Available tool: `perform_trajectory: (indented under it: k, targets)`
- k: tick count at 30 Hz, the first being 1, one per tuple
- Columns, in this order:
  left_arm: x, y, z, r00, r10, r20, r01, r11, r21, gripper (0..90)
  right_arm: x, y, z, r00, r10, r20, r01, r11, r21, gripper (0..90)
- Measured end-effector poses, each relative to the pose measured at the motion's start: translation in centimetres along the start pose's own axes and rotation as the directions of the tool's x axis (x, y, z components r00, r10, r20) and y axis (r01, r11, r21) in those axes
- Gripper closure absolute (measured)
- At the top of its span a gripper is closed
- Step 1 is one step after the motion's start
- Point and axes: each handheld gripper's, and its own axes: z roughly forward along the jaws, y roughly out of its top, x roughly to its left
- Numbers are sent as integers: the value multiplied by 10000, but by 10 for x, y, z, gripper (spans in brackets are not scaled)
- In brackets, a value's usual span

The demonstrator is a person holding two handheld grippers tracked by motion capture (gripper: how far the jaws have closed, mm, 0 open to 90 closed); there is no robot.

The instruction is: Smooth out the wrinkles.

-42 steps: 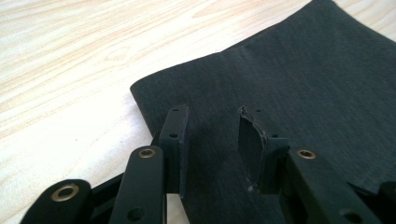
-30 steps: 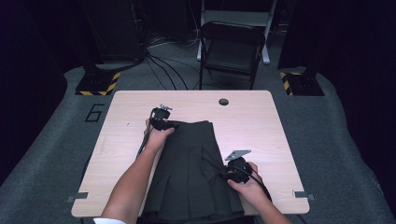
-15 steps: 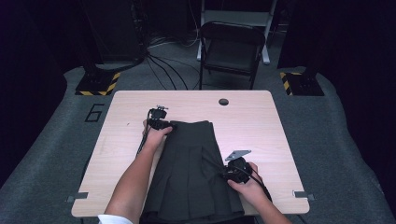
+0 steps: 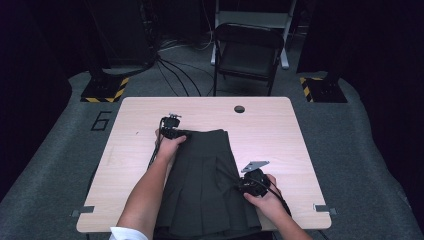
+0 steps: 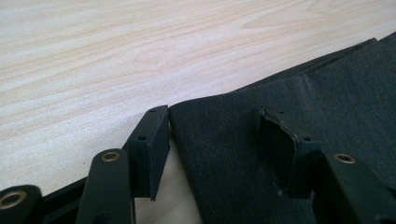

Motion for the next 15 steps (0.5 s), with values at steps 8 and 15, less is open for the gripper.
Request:
perform_trajectory:
  k: [8,15]
  targets:
    - [0,0,2,10000,50,-19,-50,9999,-133,427,0,0,0,10000,-5,-17,5,10000,4,610]
    - [1,0,4,10000,66,59,-63,9993,-377,451,0,0,0,10000,23,-19,-23,10000,8,609]
